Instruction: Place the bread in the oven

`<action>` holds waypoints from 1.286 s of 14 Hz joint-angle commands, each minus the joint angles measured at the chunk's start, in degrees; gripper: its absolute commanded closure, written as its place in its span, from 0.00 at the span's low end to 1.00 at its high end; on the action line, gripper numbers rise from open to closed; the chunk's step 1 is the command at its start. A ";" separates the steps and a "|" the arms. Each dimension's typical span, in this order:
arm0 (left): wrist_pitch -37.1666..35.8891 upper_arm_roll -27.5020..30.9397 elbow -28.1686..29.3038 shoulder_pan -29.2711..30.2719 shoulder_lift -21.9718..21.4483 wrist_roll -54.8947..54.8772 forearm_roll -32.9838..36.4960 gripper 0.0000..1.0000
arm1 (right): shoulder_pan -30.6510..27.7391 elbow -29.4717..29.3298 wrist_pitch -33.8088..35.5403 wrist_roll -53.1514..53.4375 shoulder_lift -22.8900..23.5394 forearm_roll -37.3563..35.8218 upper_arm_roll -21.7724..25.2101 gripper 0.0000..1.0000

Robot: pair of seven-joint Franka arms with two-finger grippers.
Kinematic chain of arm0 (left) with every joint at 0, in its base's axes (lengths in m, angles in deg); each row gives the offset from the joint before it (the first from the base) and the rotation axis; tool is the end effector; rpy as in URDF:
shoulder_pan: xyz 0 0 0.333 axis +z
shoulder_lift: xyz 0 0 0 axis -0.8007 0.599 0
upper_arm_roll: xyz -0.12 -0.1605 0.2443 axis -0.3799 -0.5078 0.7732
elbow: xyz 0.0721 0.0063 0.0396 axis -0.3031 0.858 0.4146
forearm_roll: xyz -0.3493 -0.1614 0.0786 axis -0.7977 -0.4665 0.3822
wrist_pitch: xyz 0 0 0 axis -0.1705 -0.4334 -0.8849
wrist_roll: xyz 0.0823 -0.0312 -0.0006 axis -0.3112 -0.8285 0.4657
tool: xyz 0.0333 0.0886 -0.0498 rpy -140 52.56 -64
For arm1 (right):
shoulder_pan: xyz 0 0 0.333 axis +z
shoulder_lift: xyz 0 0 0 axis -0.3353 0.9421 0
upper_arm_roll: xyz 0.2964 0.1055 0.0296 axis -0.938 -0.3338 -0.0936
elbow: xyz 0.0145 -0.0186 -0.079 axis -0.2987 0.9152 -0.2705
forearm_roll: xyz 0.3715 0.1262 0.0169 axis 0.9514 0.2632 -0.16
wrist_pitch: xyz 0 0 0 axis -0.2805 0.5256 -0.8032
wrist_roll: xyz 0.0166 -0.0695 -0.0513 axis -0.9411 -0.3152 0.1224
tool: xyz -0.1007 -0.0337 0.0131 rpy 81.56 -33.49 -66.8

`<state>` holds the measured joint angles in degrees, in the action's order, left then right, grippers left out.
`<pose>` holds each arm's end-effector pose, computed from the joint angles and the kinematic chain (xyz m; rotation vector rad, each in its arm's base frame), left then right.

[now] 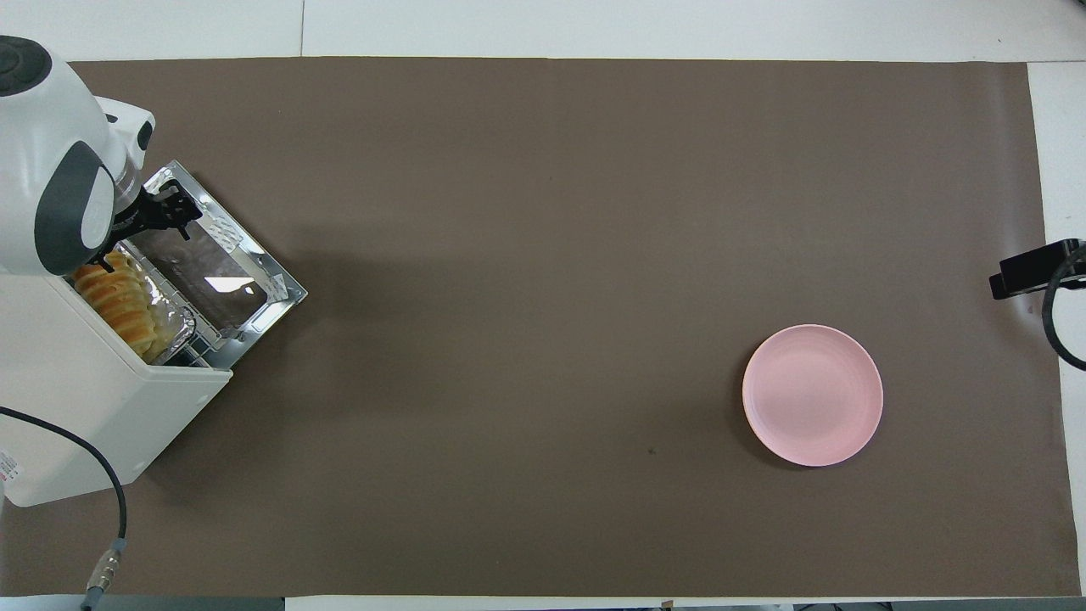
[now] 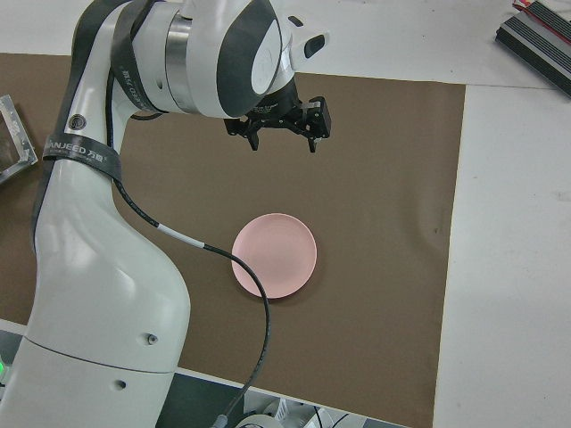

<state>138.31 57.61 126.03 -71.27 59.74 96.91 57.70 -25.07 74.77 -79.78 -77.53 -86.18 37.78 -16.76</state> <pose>0.6395 -0.0176 0.4164 -2.7300 -0.6898 0.1053 0.5321 -0.0432 0.6305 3.1328 0.0885 -0.1345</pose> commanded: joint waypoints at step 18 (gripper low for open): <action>-15.82 -18.12 0.19 16.00 -23.34 -34.15 -8.72 0.00 | -0.23 0.44 0.45 0.84 -0.65 -0.20 -0.23 0.00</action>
<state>123.42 46.22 122.97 -60.98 41.35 61.95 49.86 -25.07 74.77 -79.78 -77.53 -86.18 37.78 -16.76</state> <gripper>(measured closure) 0.000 0.000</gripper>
